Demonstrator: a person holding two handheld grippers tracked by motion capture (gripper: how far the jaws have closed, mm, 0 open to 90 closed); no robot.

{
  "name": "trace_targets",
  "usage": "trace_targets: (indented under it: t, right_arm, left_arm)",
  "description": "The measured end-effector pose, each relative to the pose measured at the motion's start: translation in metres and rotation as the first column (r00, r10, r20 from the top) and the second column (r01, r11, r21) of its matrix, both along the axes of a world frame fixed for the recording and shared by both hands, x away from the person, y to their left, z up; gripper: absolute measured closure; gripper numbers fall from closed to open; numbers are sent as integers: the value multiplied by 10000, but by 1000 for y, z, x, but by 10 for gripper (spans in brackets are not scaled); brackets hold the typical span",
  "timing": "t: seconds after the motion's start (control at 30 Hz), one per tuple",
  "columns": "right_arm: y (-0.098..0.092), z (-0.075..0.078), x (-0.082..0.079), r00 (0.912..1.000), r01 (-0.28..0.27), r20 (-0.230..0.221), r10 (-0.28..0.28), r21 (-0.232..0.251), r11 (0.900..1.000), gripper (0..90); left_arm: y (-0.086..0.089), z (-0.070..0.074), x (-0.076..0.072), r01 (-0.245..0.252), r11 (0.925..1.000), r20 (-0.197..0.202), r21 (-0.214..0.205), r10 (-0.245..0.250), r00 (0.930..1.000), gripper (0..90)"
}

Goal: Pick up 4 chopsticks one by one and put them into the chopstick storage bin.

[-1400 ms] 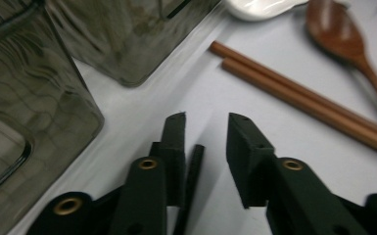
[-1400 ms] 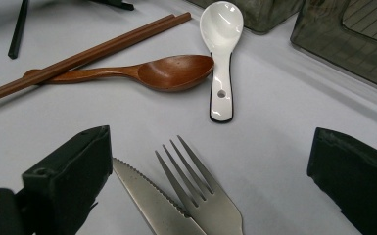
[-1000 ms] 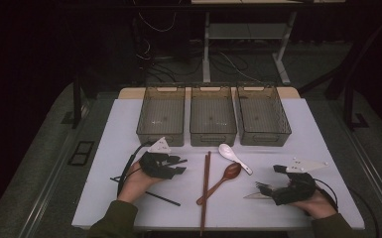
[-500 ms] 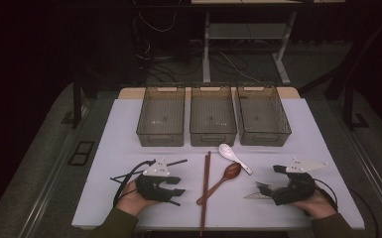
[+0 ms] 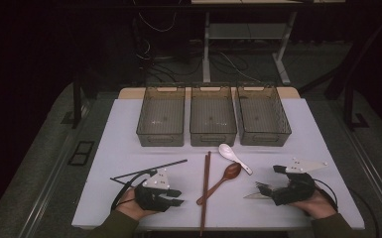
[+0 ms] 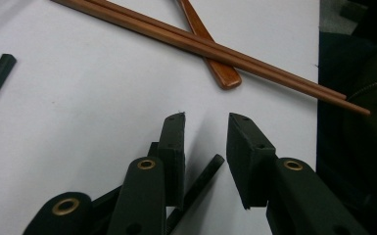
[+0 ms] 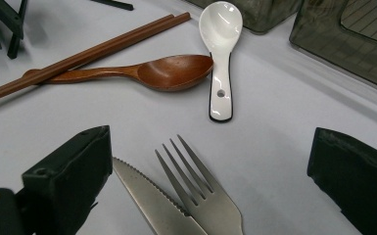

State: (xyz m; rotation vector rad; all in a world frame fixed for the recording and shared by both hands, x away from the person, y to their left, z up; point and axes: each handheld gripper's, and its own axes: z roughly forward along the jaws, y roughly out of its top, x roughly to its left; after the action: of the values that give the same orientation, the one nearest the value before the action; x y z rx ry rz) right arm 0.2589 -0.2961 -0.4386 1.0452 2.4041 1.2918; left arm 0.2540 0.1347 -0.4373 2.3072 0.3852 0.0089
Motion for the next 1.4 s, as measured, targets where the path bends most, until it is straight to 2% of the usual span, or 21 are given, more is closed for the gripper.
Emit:
trace_targets:
  t: [0.37,0.83,1.2,1.4]
  right_arm:
    - [0,0,0,10000,-10,19,10,-6,10000,29]
    - [1,0,0,10000,-6,-12,6,-24,10000,29]
    - [0,0,0,10000,-21,13,21,-16,10000,29]
    - [1,0,0,10000,-21,0,21,-38,10000,29]
  left_arm:
    - [-4,-6,-1,351,9980,106,517,-357,9993,743]
    - [-5,-7,4,394,9982,151,444,-402,9991,791]
    - [-5,-8,10,104,9992,216,373,-112,9997,811]
    - [-7,-8,18,-113,9991,399,400,98,9992,822]
